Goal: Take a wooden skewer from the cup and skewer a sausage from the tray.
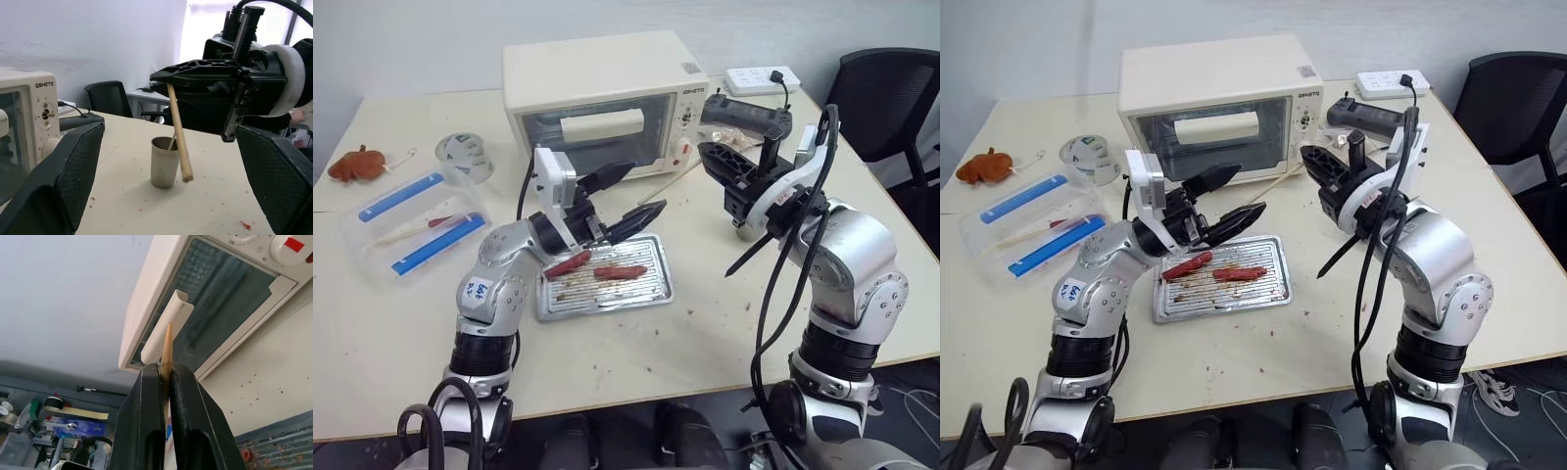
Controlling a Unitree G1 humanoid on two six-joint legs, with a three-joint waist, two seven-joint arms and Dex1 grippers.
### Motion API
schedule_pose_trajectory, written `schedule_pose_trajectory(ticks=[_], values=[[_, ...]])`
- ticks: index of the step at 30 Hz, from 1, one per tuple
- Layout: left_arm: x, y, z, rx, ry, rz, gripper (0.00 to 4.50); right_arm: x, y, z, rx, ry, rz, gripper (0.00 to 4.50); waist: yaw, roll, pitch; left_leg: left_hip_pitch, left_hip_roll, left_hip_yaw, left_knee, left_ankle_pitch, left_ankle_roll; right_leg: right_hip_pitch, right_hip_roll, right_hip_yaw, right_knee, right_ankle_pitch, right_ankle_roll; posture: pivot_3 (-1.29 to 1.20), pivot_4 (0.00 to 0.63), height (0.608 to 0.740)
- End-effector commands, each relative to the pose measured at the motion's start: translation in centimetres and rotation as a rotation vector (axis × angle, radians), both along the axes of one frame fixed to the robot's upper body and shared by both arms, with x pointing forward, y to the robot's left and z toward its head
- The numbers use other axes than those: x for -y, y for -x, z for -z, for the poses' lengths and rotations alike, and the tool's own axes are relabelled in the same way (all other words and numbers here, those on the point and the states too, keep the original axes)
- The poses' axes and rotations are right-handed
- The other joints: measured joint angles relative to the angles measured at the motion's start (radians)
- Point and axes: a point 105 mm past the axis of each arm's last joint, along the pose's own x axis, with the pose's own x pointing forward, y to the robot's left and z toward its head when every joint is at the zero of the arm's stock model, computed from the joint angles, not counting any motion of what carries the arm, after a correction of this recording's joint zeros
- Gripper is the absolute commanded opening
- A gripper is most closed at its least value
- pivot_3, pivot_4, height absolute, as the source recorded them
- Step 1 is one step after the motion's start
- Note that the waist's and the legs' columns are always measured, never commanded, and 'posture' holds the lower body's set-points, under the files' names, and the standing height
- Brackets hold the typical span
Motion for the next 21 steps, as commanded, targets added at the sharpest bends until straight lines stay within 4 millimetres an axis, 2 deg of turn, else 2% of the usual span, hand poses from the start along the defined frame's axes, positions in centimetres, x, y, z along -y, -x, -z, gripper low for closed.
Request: schedule_pose_trajectory(ticks=[1, 4, 7, 11, 21], values=[[0.6, 0.7, -0.4, 0.022, 0.012, 0.025, 4.5, -0.2, 0.9, -1.0, 0.056, -0.014, -0.017, 0.26, 0.001, 0.0, 0.0, 0.0, 0.0, 0.0, 0.0, 0.0, 0.0, 0.0, 0.0, 0.0, 0.0, 0.0, 0.0, 0.0, 0.15, 0.74], [1.0, 0.6, -0.7, 0.026, 0.032, 0.03, 4.5, -0.4, 1.0, -1.0, 0.06, -0.016, -0.023, 0.26, 0.0, 0.0, 0.0, 0.0, 0.0, 0.0, 0.0, 0.0, 0.0, 0.0, 0.0, 0.0, 0.0, 0.0, 0.0, 0.0, 0.15, 0.74], [1.2, 0.6, -1.0, 0.037, 0.054, 0.037, 3.93, -0.5, 1.1, -1.0, 0.061, -0.016, -0.023, 0.2, 0.0, 0.0, 0.0, 0.0, 0.0, 0.0, 0.0, 0.0, 0.0, 0.0, 0.0, 0.0, 0.0, 0.0, 0.0, 0.0, 0.15, 0.74], [1.2, 0.5, -0.9, 0.028, 0.039, 0.027, 2.8, -0.5, 1.1, -1.0, 0.061, -0.017, -0.021, 0.2, -0.001, 0.0, 0.0, 0.0, 0.0, 0.0, 0.0, 0.0, 0.0, 0.0, 0.0, 0.0, 0.0, 0.0, 0.0, 0.0, 0.15, 0.74], [1.7, 0.5, -0.6, 0.017, 0.035, 0.036, 2.8, -0.7, 1.1, -1.0, 0.062, -0.024, -0.028, 0.2, 0.0, 0.0, 0.0, 0.0, 0.0, 0.0, 0.0, 0.0, 0.0, 0.0, 0.0, 0.0, 0.0, 0.0, 0.0, 0.0, 0.15, 0.74]])
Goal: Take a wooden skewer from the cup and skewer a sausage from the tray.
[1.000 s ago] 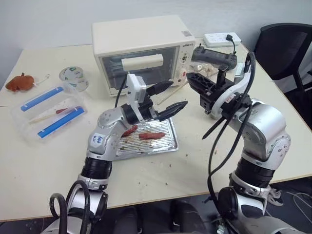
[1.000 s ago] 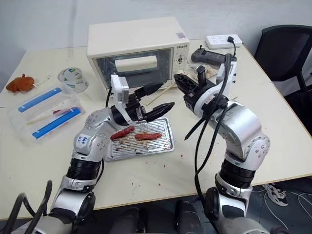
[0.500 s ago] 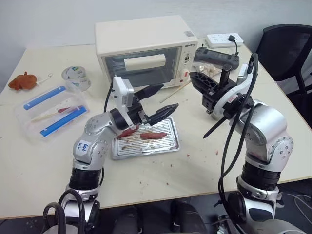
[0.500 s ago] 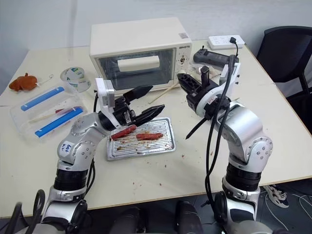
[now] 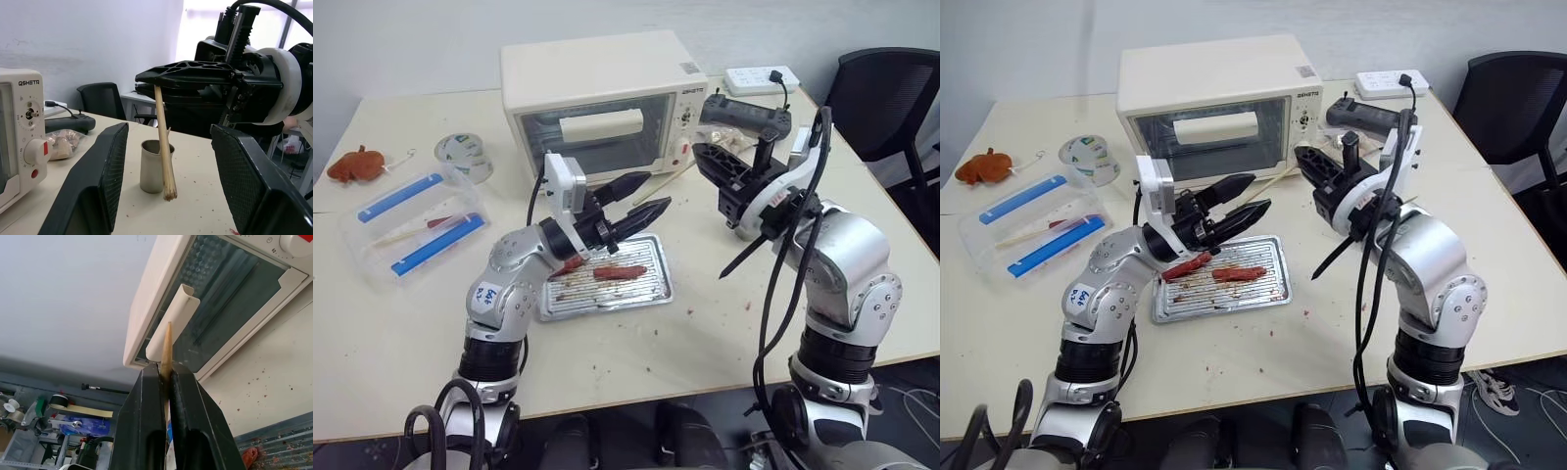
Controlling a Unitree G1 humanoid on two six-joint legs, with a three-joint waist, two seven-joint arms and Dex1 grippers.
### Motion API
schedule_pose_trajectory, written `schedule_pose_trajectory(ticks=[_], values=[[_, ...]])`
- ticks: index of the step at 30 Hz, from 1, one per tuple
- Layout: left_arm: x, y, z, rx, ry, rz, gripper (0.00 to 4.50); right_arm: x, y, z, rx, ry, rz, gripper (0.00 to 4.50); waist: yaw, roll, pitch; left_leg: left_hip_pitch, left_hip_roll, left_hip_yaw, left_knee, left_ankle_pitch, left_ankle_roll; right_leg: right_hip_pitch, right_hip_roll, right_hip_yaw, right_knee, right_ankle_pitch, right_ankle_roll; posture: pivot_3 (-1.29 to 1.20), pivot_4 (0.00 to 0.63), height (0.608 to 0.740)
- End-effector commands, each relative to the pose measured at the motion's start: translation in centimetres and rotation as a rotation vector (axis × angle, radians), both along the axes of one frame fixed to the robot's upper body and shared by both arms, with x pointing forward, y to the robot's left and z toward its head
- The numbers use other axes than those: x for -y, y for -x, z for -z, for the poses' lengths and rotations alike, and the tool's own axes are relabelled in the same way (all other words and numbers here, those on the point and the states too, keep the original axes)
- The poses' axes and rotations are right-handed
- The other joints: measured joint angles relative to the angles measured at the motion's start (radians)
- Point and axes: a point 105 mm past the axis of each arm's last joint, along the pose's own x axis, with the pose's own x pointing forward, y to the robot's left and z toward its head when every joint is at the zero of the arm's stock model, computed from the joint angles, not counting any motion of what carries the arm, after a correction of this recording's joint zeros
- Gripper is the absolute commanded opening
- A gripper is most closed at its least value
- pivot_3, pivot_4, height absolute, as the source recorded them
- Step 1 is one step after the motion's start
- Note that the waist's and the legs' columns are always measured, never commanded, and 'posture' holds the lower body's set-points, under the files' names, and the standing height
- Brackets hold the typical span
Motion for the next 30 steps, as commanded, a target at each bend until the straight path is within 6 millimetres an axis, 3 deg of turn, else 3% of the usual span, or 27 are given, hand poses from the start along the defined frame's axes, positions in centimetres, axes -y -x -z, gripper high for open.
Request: schedule_pose_trajectory(ticks=[1, 3, 11, 20, 25, 30], values=[[0.5, 0.3, -0.9, 0.036, 0.015, 0.014, 2.63, -0.1, 1.0, -1.2, 0.063, -0.02, -0.015, 0.2, 0.0, 0.0, 0.0, 0.0, 0.0, 0.0, 0.0, 0.0, 0.0, 0.0, 0.0, 0.0, 0.0, 0.0, 0.0, 0.0, 0.15, 0.74], [0.5, 0.2, -1.2, 0.04, 0.031, 0.01, 2.32, -0.2, 1.0, -1.3, 0.064, -0.02, -0.016, 0.2, 0.0, 0.0, 0.0, 0.0, 0.0, 0.0, 0.0, 0.0, 0.0, 0.0, 0.0, 0.0, 0.0, 0.0, 0.0, 0.0, 0.15, 0.74], [0.4, 0.0, -1.5, 0.046, 0.041, -0.001, 0.13, -0.2, 1.1, -1.3, 0.067, -0.022, -0.017, 0.2, 0.0, 0.0, 0.0, 0.0, 0.0, 0.0, 0.0, 0.0, 0.0, 0.0, 0.0, 0.0, 0.0, 0.0, 0.0, 0.0, 0.15, 0.74], [0.3, -0.7, -1.5, 0.044, 0.026, -0.044, 0.06, -0.3, 1.2, -1.5, 0.083, -0.025, -0.023, 0.2, 0.0, 0.0, 0.0, 0.0, 0.0, 0.0, 0.0, 0.0, 0.0, 0.0, 0.0, 0.0, 0.0, 0.0, 0.0, 0.0, 0.15, 0.74], [-0.2, -1.1, -1.6, 0.052, 0.024, -0.074, 0.0, -0.3, 1.4, -1.7, 0.093, -0.046, -0.028, 1.42, 0.0, 0.0, 0.0, 0.0, 0.0, 0.0, 0.0, 0.0, 0.0, 0.0, 0.0, 0.0, 0.0, 0.0, 0.0, 0.0, 0.15, 0.74], [-1.2, -1.6, -1.7, 0.066, 0.009, -0.107, 0.0, 0.0, 1.4, -1.7, 0.122, 0.037, -0.023, 2.99, 0.0, 0.0, 0.0, 0.0, 0.0, 0.0, 0.0, 0.0, 0.0, 0.0, 0.0, 0.0, 0.0, 0.0, 0.0, 0.0, 0.15, 0.74]])
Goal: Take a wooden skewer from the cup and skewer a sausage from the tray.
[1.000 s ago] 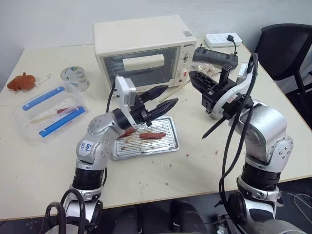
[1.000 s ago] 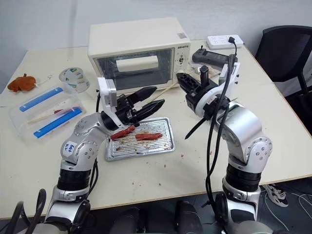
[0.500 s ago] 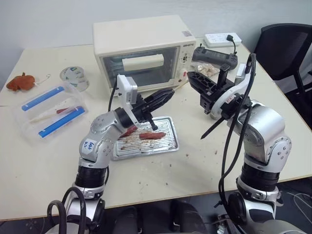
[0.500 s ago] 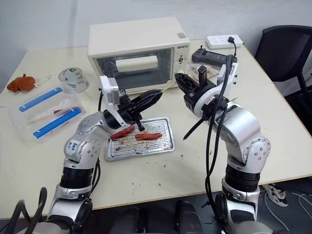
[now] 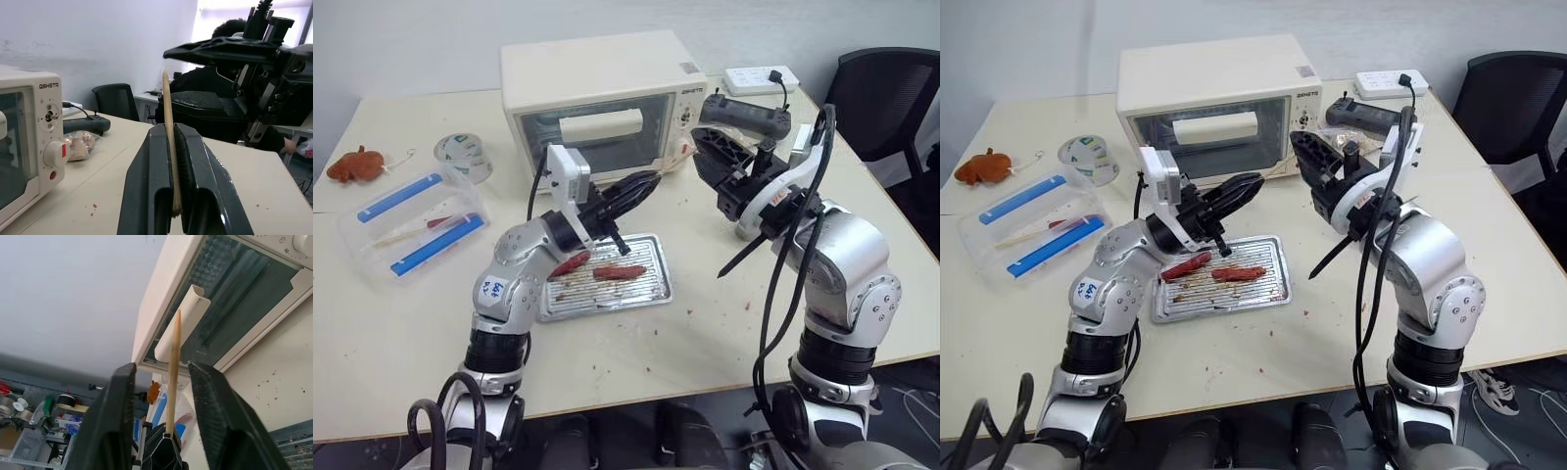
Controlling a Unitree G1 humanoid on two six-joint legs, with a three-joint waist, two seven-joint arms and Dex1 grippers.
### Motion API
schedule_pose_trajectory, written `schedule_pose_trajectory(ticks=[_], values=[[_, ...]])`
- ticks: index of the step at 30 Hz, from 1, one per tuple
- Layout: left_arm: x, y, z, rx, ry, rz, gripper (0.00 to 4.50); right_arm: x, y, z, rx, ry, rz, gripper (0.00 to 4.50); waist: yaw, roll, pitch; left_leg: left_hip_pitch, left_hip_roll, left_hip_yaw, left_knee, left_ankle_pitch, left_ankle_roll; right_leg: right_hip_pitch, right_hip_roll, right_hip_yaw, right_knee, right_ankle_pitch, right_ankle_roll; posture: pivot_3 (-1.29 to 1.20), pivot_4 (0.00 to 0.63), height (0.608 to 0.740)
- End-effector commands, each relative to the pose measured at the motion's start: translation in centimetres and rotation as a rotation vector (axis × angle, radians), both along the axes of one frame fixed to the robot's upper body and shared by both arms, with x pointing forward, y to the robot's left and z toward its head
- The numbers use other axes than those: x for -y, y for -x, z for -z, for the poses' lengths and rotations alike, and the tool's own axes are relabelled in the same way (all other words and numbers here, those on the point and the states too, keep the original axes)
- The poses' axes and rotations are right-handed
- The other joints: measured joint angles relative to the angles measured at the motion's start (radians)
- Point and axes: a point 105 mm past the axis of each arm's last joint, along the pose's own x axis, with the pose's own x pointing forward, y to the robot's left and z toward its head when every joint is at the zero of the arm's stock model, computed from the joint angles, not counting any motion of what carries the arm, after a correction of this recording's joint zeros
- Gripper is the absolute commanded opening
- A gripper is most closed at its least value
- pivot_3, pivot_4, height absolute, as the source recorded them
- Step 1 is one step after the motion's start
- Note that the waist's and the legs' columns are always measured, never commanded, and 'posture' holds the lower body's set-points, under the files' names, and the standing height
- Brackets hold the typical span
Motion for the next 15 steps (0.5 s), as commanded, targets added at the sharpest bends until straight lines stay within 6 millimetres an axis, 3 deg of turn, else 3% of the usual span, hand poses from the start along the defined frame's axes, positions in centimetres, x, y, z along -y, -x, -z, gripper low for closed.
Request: schedule_pose_trajectory(ticks=[1, 7, 15], values=[[-1.3, -0.1, -1.3, 0.064, -0.008, -0.034, 0.0, 0.4, 1.0, -1.0, 0.105, 0.118, -0.003, 3.29, 0.0, 0.0, 0.0, 0.0, 0.0, 0.0, 0.0, 0.0, 0.0, 0.0, 0.0, 0.0, 0.0, 0.0, 0.0, 0.0, 0.15, 0.74], [-6.0, -0.1, -1.2, 0.062, -0.108, -0.122, 0.0, 1.3, 0.9, 0.3, 0.34, 0.698, 0.016, 3.29, -0.001, 0.0, 0.0, 0.0, 0.0, 0.0, 0.0, -0.001, 0.001, 0.0, 0.0, 0.0, -0.001, 0.0, 0.0, 0.0, 0.15, 0.74], [-11.2, 2.6, 1.1, -0.022, -0.3, -0.165, 0.0, -0.7, 0.7, 5.6, 0.56, 1.188, -0.168, 3.29, -0.001, 0.0, 0.0, 0.001, 0.001, 0.001, 0.0, -0.001, 0.001, -0.001, 0.0, 0.0, -0.001, 0.0, 0.0, 0.0, 0.15, 0.74]])
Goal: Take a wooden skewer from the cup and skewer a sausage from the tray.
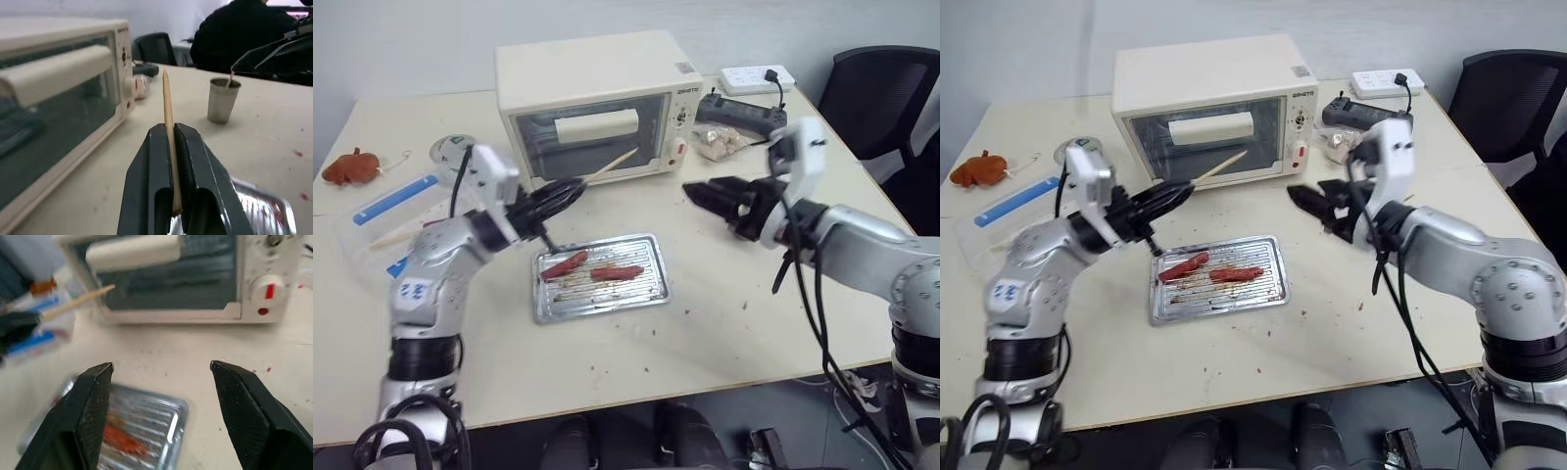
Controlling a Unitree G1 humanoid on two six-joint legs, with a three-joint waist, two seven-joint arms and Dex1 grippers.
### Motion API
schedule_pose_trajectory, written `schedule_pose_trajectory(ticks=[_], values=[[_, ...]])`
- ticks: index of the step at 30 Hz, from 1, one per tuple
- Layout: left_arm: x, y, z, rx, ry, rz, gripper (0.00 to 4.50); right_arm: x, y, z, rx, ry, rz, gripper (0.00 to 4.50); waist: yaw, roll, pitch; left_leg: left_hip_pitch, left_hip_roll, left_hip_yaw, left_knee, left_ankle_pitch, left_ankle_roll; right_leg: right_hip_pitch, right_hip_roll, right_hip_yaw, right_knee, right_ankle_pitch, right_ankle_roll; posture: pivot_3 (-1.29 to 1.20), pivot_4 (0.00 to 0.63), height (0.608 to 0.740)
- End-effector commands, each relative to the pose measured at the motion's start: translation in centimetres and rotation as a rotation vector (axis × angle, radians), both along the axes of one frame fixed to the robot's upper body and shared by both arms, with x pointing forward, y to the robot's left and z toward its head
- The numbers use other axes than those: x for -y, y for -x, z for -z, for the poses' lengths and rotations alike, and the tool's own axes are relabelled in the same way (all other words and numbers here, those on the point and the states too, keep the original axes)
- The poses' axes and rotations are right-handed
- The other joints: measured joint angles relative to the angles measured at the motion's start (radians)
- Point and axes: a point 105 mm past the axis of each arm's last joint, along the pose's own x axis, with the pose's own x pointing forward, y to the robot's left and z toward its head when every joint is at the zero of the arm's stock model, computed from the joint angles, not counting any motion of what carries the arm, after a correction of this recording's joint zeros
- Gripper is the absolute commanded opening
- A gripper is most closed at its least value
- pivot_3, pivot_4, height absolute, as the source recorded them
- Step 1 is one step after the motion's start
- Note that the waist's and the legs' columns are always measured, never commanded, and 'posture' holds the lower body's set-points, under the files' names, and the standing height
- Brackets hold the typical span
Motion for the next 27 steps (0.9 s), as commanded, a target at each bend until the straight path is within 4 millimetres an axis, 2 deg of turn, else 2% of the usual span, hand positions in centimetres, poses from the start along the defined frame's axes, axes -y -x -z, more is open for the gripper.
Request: schedule_pose_trajectory(ticks=[1, 7, 18, 27], values=[[-1.1, 2.0, -0.6, 0.011, -0.074, 0.028, 0.0, -1.6, 0.4, 1.2, 0.143, 0.211, -0.126, 3.29, 0.003, 0.0, 0.0, 0.0, 0.0, 0.0, 0.0, 0.0, 0.0, 0.0, 0.0, 0.0, 0.0, 0.0, 0.0, 0.0, 0.15, 0.74], [-3.1, 3.7, 0.1, -0.043, -0.188, 0.009, 0.0, -4.0, -1.0, 4.7, 0.209, 0.365, -0.246, 3.29, 0.004, -0.001, 0.0, 0.0, -0.002, 0.0, 0.001, 0.0, 0.0, 0.0, -0.002, 0.0, -0.001, 0.001, 0.0, 0.0, 0.15, 0.74], [-4.6, 4.3, -0.5, -0.038, -0.231, -0.03, 0.0, -8.4, -1.8, 7.6, 0.185, 0.431, -0.412, 3.29, -0.001, -0.001, 0.0, 0.0, -0.001, 0.001, 0.001, 0.0, 0.0, 0.0, -0.002, -0.001, 0.0, 0.001, 0.0, 0.0, 0.15, 0.74], [-4.8, 4.4, -0.8, -0.026, -0.238, -0.043, 0.0, -10.2, -2.6, 9.4, 0.147, 0.493, -0.503, 3.29, -0.002, -0.001, 0.0, 0.0, -0.001, 0.001, 0.001, 0.0, 0.0, 0.0, -0.002, -0.001, 0.001, 0.001, -0.001, 0.0, 0.15, 0.74]])
